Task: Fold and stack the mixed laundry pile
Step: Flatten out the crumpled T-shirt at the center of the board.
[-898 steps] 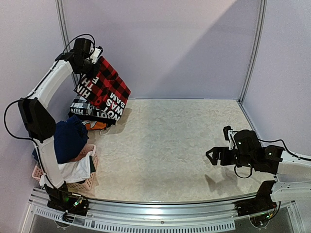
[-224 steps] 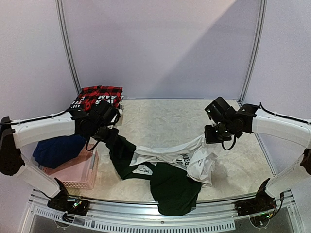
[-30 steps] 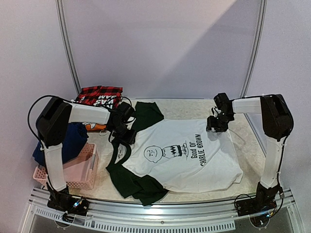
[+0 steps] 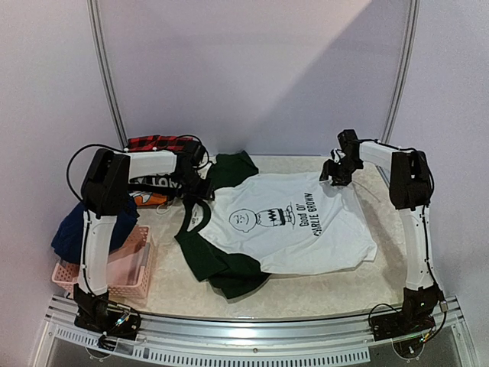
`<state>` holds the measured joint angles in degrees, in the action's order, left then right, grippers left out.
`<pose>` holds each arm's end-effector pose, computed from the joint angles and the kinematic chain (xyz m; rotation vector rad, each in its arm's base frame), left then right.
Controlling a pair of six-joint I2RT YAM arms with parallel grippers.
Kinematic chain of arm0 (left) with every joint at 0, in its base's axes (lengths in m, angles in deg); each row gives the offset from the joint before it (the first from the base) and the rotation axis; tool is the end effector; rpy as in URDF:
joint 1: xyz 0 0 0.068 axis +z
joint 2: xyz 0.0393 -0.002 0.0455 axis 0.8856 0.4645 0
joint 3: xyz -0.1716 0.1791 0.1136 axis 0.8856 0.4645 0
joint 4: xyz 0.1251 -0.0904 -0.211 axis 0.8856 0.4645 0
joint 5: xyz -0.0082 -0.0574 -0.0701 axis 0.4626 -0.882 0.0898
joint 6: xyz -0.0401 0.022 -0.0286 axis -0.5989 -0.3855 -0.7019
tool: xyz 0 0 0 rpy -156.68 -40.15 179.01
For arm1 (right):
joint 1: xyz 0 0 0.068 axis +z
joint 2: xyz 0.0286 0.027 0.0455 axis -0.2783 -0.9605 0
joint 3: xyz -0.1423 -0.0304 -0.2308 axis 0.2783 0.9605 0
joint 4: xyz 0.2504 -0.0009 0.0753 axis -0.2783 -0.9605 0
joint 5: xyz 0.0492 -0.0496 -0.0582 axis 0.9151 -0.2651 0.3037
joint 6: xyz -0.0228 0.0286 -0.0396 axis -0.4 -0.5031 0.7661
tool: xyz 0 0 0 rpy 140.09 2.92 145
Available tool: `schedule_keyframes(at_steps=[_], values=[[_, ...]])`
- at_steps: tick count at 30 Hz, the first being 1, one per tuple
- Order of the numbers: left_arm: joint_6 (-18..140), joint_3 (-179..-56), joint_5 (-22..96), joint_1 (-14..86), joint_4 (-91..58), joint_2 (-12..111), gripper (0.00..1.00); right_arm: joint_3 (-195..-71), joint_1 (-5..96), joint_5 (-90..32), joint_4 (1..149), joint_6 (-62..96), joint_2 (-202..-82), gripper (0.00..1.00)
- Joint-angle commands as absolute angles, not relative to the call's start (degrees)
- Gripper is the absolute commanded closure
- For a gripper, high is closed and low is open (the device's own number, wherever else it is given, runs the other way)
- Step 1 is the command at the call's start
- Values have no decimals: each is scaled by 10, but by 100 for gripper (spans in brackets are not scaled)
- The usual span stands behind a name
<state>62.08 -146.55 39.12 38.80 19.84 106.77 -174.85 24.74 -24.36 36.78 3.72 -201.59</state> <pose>0.4433 -0.1972 0.1360 0.3536 2.7127 -0.3146 0.5167 0.0854 0.1435 0.1959 2.6844 0.4404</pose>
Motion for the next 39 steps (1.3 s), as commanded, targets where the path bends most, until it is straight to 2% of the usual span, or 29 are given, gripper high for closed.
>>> schedule_keyframes(at_steps=[1, 9, 17, 25, 33, 39], values=[[635, -1536, 382, 403, 249, 1120, 54, -1784, 232, -220, 356, 23, -2060, 40], [629, -1599, 382, 402, 265, 1116, 55, -1836, 229, -226, 347, 29, -2050, 35], [613, -1582, 392, 387, 266, 1022, 53, -1773, 237, -250, 356, 15, -1933, 24], [611, -1480, 411, 358, 248, 903, 49, -1620, 264, -273, 388, 12, -1770, 15], [596, -1327, 429, 322, 218, 775, 43, -1408, 295, -295, 431, -19, -1609, 12], [584, -1188, 474, 247, 186, 665, 42, -1240, 335, -319, 475, -49, -1484, 11]])
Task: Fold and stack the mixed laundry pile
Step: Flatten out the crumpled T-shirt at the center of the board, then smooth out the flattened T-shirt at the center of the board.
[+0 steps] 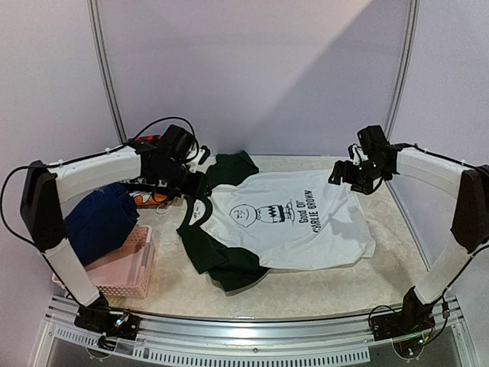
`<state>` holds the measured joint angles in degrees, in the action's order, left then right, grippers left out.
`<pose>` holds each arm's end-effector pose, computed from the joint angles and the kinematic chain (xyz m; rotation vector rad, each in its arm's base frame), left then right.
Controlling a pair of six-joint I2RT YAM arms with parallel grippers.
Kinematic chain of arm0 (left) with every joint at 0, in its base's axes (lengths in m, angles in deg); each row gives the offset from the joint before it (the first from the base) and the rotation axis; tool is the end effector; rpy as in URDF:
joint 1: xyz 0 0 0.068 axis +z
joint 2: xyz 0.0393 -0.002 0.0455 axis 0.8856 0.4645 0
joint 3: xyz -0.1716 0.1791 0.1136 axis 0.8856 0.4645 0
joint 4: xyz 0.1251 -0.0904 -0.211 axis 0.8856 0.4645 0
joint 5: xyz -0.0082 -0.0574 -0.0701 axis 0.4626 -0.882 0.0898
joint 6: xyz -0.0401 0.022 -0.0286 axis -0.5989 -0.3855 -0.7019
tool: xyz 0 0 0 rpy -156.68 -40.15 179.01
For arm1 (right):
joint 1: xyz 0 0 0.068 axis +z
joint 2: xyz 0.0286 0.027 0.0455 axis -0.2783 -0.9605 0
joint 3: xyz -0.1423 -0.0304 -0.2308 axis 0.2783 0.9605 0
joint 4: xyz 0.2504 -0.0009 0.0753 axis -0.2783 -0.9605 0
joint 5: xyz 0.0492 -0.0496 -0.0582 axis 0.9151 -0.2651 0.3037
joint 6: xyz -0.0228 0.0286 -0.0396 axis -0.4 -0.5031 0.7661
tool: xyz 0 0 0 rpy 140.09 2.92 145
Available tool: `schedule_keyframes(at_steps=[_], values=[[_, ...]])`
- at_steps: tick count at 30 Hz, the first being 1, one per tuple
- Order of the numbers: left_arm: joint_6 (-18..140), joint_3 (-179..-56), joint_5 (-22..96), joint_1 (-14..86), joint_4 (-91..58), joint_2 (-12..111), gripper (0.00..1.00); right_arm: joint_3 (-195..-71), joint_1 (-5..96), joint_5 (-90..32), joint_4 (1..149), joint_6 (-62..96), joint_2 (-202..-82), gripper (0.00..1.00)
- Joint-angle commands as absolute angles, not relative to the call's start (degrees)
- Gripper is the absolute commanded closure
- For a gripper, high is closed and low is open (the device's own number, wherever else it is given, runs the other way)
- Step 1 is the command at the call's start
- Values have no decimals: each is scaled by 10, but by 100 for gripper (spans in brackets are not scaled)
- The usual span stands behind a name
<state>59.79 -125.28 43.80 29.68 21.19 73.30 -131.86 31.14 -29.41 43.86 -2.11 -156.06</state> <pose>0.3161 -0.2036 0.2645 0.4598 2.5076 -0.3448 0.3469 0.0973 0.2596 0.1855 2.5301 0.4453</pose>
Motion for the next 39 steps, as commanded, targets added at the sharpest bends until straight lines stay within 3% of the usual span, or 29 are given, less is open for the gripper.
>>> schedule_keyframes(at_steps=[1, 10, 21, 28, 39], values=[[580, -1165, 486, 234, 185, 646, 42, -1217, 340, -322, 480, -57, -1463, 11], [526, -1001, 561, 79, 176, 523, 45, -1060, 404, -361, 484, -98, -1313, 10], [469, -968, 605, -141, 200, 570, 43, -957, 437, -391, 447, -142, -1171, 9], [426, -958, 621, -174, 184, 645, 39, -915, 439, -392, 426, -157, -1098, 9], [415, -964, 707, -174, 131, 721, 43, -900, 439, -389, 419, -159, -1073, 9]])
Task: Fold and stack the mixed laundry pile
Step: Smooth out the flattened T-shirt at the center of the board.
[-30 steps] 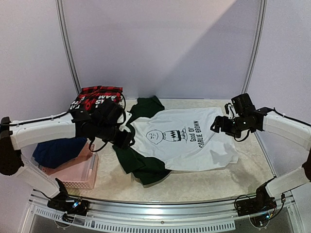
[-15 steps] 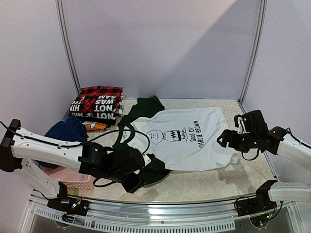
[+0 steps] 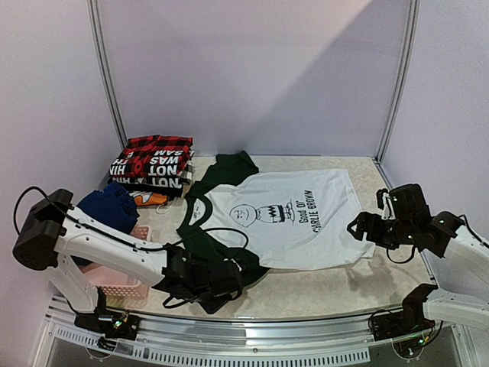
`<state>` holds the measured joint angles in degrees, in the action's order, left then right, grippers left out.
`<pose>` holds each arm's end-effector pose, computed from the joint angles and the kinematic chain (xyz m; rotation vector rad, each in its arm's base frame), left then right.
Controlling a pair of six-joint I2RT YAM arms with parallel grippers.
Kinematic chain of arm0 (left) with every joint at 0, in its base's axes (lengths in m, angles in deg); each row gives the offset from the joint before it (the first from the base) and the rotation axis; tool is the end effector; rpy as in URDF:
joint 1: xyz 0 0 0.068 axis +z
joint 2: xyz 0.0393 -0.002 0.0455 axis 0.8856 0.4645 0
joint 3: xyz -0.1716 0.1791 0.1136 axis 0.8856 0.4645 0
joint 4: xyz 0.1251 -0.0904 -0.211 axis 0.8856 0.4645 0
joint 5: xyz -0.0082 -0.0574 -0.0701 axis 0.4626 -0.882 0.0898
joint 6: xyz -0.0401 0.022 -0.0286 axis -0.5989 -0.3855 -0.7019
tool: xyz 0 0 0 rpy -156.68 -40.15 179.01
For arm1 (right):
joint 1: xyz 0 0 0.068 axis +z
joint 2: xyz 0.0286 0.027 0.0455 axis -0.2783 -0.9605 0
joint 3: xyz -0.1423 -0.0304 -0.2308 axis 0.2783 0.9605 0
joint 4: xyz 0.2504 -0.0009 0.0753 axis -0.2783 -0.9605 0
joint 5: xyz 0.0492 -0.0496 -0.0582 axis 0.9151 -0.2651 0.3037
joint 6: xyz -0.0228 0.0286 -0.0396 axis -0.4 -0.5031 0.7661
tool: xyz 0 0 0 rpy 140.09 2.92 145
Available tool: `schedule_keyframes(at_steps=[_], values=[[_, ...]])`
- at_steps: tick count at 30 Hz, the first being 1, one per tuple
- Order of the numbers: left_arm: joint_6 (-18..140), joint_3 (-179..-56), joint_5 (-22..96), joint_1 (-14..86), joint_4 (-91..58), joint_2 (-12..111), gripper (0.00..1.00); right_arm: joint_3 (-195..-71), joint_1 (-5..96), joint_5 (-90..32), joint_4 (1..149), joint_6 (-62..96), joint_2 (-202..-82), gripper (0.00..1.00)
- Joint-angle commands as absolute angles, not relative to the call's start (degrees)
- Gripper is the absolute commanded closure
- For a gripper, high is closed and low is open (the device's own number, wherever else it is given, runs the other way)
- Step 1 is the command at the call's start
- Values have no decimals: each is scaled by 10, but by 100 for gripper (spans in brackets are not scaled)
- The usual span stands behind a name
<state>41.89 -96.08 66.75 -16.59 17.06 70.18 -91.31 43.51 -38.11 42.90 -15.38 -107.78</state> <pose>0.0682 -0.2806 0.1428 1.0541 2.4820 0.0280 0.1496 0.0761 0.2314 0.2616 2.4200 0.5109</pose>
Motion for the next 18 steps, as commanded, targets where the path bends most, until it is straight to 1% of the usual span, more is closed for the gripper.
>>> schedule_keyframes(at_steps=[1, 4, 5, 8, 10, 11, 12, 18], values=[[415, -966, 715, -173, 126, 726, 46, -898, 439, -389, 420, -160, -1073, 8], [415, -976, 754, -170, 124, 744, 56, -892, 439, -387, 422, -162, -1073, 9], [418, -977, 762, -170, 119, 747, 60, -890, 439, -387, 422, -162, -1073, 9], [429, -975, 778, -169, 90, 748, 70, -886, 439, -388, 424, -163, -1072, 9], [434, -976, 791, -168, 81, 743, 83, -882, 439, -388, 426, -163, -1073, 9], [433, -978, 797, -168, 79, 739, 95, -880, 439, -388, 427, -163, -1073, 9], [432, -980, 798, -169, 80, 734, 100, -879, 439, -389, 427, -163, -1073, 9], [427, -1025, 751, -189, 176, 688, 100, -883, 439, -398, 420, -159, -1069, 8]])
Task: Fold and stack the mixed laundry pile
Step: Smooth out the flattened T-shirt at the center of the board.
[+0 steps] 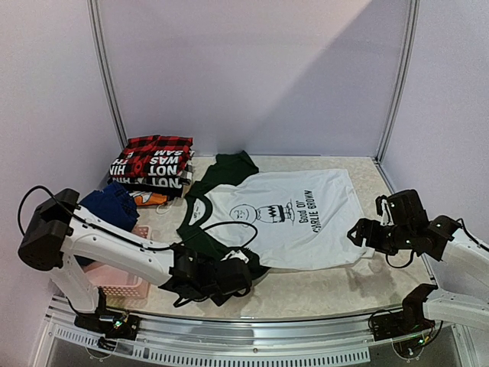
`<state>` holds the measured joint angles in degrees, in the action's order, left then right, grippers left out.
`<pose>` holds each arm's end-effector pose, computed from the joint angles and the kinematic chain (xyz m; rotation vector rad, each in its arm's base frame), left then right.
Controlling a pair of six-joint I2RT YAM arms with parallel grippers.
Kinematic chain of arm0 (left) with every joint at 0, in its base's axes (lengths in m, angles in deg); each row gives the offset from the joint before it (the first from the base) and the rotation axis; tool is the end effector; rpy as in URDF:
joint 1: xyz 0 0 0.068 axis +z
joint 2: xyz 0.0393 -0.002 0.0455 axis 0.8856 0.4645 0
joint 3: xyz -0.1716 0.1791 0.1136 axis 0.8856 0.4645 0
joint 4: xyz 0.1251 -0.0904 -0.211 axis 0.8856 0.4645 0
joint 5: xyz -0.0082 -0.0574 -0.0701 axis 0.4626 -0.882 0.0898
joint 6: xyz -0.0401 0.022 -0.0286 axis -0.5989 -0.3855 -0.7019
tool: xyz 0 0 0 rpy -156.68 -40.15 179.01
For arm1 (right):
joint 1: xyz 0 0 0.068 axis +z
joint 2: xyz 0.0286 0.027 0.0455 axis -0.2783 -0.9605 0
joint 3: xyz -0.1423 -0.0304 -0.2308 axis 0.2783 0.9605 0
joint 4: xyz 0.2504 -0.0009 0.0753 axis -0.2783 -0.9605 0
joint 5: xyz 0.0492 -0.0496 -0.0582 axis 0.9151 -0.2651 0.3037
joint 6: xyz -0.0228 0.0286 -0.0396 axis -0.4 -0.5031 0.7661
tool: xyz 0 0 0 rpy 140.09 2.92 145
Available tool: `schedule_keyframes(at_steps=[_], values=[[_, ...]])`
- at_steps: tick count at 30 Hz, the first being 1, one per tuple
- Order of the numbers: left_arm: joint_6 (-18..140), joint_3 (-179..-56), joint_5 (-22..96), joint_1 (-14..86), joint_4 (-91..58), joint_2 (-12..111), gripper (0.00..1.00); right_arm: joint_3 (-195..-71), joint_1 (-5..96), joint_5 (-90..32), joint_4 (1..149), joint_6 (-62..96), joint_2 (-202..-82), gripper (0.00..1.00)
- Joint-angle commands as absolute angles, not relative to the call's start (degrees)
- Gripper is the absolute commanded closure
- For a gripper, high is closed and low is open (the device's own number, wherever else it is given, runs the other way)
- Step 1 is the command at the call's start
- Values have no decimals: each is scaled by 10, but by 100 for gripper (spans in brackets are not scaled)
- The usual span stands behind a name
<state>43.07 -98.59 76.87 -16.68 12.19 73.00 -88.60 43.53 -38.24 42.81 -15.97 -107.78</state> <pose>0.0770 -0.2987 0.1451 0.9543 2.3233 0.0866 0.1460 0.0743 0.2158 0.2789 2.4653 0.4844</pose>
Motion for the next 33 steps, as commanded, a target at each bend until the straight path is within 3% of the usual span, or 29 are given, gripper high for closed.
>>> schedule_keyframes(at_steps=[1, 7, 14, 15, 20, 24, 27, 33], values=[[425, -1036, 744, -197, 197, 679, 100, -886, 439, -400, 418, -158, -1068, 8], [413, -1091, 711, -223, 314, 634, 100, -897, 439, -430, 404, -160, -1064, 8], [416, -1126, 665, -223, 353, 611, 98, -907, 439, -476, 387, -175, -1062, 6], [415, -1126, 657, -223, 352, 608, 94, -907, 439, -482, 383, -177, -1064, 6], [407, -1123, 687, -223, 385, 597, 49, -894, 439, -490, 380, -193, -1069, 4], [399, -1093, 687, -223, 359, 555, 32, -883, 439, -473, 386, -203, -1068, 4], [390, -1069, 702, -214, 353, 538, 33, -879, 439, -452, 391, -195, -1070, 4], [386, -970, 656, -156, 231, 516, 49, -870, 438, -463, 392, -203, -1075, 6]])
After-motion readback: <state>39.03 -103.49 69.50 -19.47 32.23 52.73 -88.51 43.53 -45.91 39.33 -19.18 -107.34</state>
